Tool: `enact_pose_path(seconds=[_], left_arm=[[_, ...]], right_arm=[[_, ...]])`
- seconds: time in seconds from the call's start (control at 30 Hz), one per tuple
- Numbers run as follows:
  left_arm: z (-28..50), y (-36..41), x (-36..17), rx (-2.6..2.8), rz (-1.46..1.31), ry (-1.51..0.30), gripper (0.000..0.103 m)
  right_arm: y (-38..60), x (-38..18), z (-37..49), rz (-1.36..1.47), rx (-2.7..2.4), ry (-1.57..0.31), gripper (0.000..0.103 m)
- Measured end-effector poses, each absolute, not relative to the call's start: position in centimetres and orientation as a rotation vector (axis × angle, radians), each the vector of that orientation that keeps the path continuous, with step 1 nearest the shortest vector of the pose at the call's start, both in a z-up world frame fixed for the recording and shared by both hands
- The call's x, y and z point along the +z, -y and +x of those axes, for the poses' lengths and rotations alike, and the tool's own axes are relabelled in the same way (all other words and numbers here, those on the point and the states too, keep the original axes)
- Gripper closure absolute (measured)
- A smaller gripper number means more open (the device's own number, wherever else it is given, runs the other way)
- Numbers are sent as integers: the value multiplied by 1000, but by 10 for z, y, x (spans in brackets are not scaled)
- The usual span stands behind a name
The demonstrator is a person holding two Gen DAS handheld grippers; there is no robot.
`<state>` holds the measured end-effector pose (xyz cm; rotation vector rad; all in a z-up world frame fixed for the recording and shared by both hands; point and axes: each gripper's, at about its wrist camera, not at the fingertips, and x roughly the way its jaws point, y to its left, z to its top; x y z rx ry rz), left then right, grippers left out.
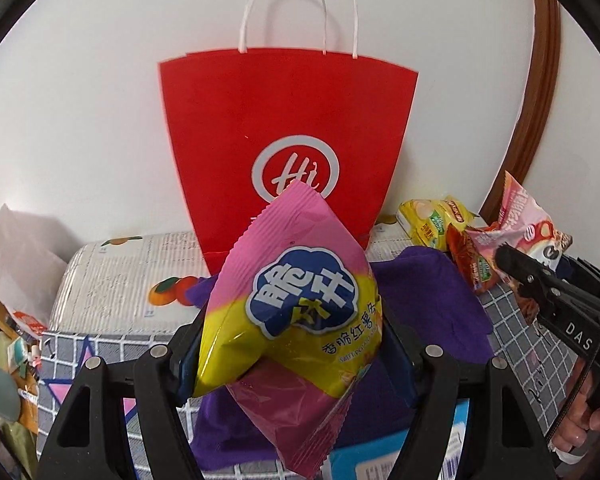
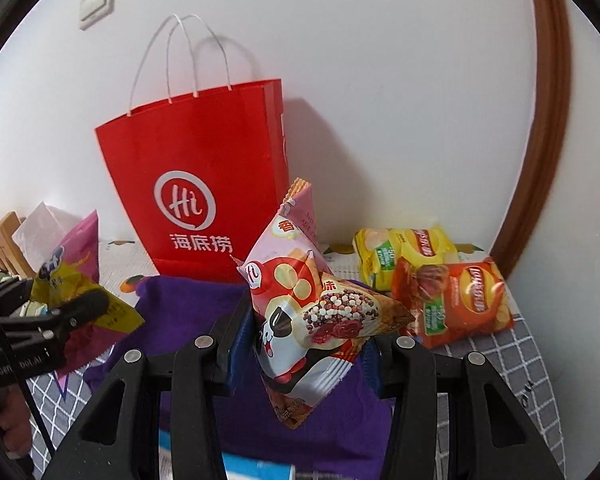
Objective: Organize snacks
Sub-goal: 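Carry both held snacks up and over onto the purple towel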
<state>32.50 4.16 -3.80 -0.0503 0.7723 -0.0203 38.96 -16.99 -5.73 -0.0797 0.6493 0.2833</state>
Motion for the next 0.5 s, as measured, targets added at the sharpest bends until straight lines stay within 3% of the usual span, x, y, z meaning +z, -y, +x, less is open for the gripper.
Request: enact_pose_path(seconds=[0.5], left_arm=[[385, -48, -93, -52, -80, -931, 31]], right_arm=[[166, -127, 465, -75, 353, -870, 56]])
